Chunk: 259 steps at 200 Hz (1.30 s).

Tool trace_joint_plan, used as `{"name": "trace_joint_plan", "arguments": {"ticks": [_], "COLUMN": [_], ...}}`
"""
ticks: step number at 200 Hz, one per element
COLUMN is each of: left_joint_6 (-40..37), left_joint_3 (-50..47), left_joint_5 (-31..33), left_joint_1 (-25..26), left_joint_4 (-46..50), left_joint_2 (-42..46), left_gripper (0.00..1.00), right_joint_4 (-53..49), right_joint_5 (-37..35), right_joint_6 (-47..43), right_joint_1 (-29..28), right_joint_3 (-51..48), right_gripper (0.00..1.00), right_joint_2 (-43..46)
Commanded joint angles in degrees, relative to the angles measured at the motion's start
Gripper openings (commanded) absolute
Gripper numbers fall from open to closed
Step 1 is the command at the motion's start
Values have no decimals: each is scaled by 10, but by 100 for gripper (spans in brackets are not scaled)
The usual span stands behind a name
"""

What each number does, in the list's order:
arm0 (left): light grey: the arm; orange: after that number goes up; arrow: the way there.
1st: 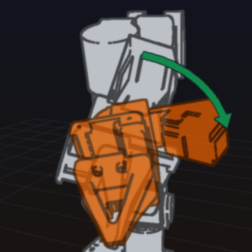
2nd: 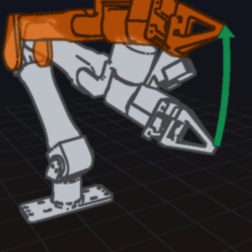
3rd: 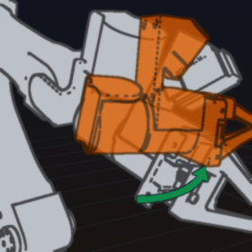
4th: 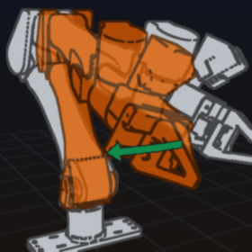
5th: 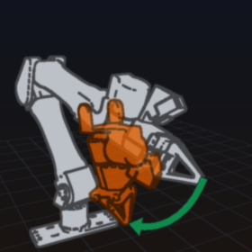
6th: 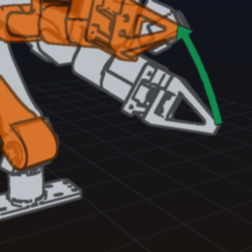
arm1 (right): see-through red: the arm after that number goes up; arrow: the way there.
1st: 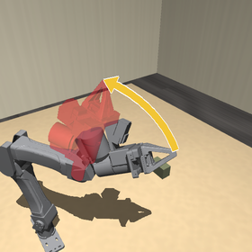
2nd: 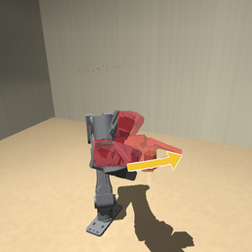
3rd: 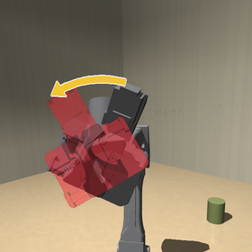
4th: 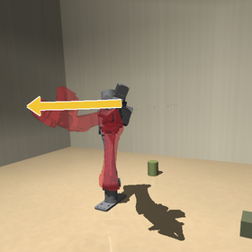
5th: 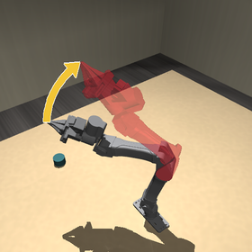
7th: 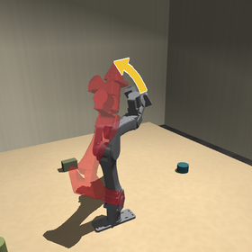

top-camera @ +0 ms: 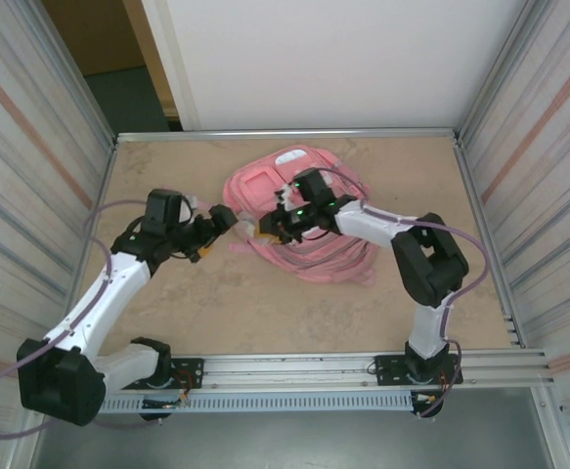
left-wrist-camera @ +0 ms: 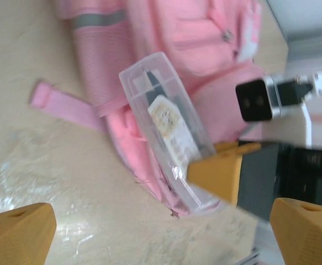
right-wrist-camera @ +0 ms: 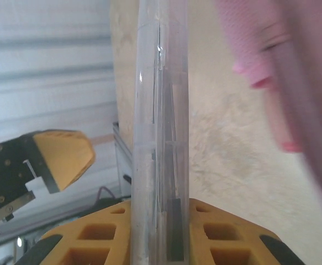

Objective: Pack books, pencil case, and school supplies into a backpack

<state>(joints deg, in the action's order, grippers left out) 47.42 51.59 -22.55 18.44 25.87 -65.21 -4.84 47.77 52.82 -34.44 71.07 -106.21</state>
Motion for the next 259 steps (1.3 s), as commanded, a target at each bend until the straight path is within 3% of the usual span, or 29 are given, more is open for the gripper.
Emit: {"name": "trace_joint_plan", "arguments": {"ticks": [1,25,51,67,83,116,142,159,178,200,209,226,259], "left_joint_6": [-140,-266,-488,-664,-736,-783,-798,-761,-744,-715,-702,-677,-596], "left_joint_3": [46,76,105,132,172,233,295,326,331,319,315,309,308], "left_joint_5": [49,50,19,95,140,134,243,281,279,259,253,224,110], "left_joint_1": [48,98,164,238,273,292,318,317,317,317,315,308,274], "left_joint_4": [-24,-87,-125,-99,-74,-68,-47,-47,-57,-63,-63,-57,-53], "left_joint_2": [-45,-81,-122,-169,-228,-331,-416,-448,-454,-424,-406,-375,-338], "left_gripper": [97,89,87,91,92,90,84,65,40,18,0,0,0], "right_joint_4": [-19,-42,-83,-83,-83,-85,-102,-124,-138,-164,-171,-180,-245], "right_joint_5": [9,-1,-32,-54,-73,-98,-120,-120,-134,-120,-117,-113,-87], "right_joint_6": [-19,-35,-48,-44,-42,-20,-26,-35,-46,-53,-53,-58,-94], "right_joint_1": [43,105,173,212,247,316,349,362,364,366,366,366,362], "right_joint_3": [-33,-71,-106,-138,-165,-214,-238,-239,-244,-239,-243,-255,-246], "right_gripper": [21,22,25,24,24,24,24,25,25,26,26,28,30], "right_joint_2": [60,117,170,210,245,308,359,381,402,419,429,452,480]}}
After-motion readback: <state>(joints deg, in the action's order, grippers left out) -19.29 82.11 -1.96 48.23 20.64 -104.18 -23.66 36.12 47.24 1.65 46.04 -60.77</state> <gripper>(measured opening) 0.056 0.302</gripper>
